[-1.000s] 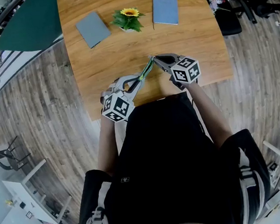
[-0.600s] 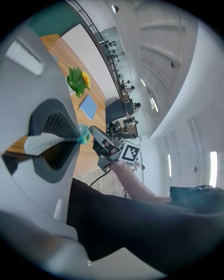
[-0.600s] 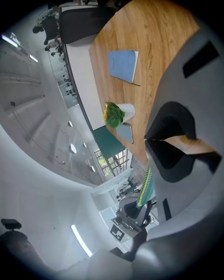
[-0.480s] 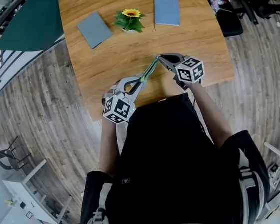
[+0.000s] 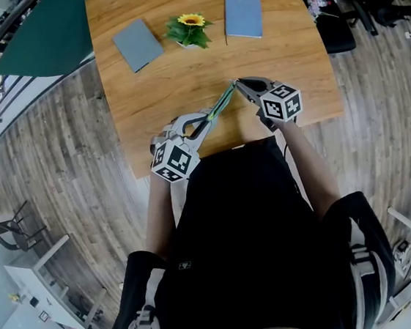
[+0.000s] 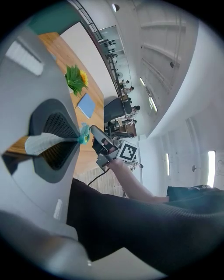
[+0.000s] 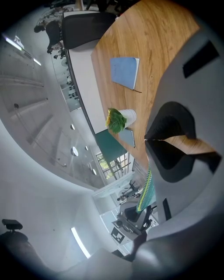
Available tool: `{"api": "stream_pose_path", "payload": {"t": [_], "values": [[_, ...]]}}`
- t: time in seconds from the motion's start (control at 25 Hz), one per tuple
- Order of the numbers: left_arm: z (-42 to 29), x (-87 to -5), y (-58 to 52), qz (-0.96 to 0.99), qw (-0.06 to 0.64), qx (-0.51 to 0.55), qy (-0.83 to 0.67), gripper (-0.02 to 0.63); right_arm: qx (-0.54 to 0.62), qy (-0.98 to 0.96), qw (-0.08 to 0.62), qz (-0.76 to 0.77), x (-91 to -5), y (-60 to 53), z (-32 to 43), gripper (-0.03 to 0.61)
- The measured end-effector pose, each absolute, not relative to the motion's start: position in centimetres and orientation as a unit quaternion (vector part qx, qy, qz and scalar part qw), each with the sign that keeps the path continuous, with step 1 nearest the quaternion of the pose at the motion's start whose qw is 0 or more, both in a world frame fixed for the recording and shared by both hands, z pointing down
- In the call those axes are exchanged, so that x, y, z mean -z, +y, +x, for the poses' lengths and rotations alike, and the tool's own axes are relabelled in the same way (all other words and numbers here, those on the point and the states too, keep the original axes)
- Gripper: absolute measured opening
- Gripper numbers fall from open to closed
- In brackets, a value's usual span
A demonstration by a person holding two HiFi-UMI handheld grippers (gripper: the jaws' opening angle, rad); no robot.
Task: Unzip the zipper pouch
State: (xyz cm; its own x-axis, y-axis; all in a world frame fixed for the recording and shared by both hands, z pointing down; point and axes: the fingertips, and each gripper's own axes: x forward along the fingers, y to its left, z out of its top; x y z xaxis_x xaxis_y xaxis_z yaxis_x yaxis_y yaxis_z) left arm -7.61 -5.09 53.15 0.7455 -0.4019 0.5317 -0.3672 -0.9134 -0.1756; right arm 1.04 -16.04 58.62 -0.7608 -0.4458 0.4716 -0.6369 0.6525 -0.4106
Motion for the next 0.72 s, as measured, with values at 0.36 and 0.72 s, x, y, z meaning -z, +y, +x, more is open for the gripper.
{"api": "stream_pose_path", "payload": {"t": [0.36, 0.72], "values": [[-7.83, -53.31, -4.95, -0.935, 0.024, 0.288, 0.208, 0.03, -0.284, -0.892, 0.166, 0.31, -58.42, -16.22, 1.64, 0.008], [-7.65, -53.21, -4.85, -0.936, 0.027, 0.286, 0.203, 0.029, -0.28, -0.891, 0.16, 0.321, -58.38, -16.35, 1.88, 0.009]]}}
